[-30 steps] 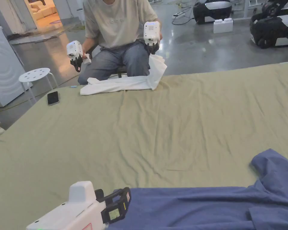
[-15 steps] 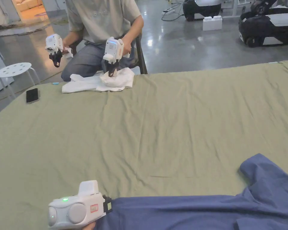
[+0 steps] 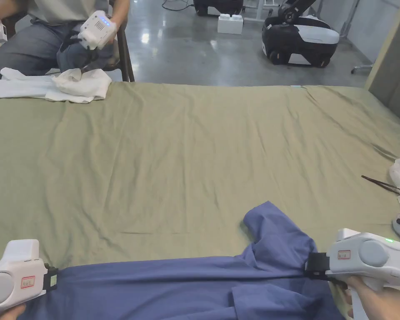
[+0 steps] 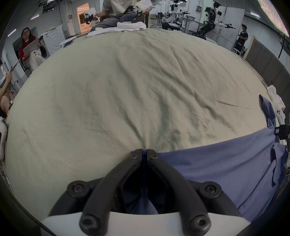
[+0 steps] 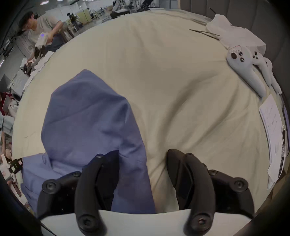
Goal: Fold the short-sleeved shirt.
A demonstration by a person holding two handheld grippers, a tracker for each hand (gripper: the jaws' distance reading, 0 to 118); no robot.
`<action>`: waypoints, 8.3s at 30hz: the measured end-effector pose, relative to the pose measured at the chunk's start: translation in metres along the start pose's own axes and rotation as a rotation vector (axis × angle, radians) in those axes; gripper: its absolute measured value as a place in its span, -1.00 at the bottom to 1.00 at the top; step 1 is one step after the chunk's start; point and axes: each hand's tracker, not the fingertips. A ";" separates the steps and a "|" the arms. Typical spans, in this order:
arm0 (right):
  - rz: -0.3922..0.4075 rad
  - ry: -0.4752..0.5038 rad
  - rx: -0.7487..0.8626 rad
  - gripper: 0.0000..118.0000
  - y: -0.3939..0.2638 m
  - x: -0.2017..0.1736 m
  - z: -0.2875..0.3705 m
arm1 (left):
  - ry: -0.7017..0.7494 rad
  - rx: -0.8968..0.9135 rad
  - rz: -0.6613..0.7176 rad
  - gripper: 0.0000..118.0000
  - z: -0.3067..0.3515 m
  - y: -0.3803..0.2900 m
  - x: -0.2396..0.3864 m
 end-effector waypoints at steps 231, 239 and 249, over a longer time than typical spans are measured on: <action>0.523 0.328 0.080 -1.00 -0.216 -0.194 0.092 | -0.717 0.006 0.515 0.61 0.114 -0.155 -0.002; 0.519 0.341 0.107 -1.00 -0.220 -0.187 0.096 | -0.717 -0.114 0.495 -0.44 0.075 -0.151 0.032; 0.322 0.521 0.174 -1.00 -0.225 -0.139 0.137 | -0.520 0.044 0.553 -0.47 0.142 -0.124 -0.150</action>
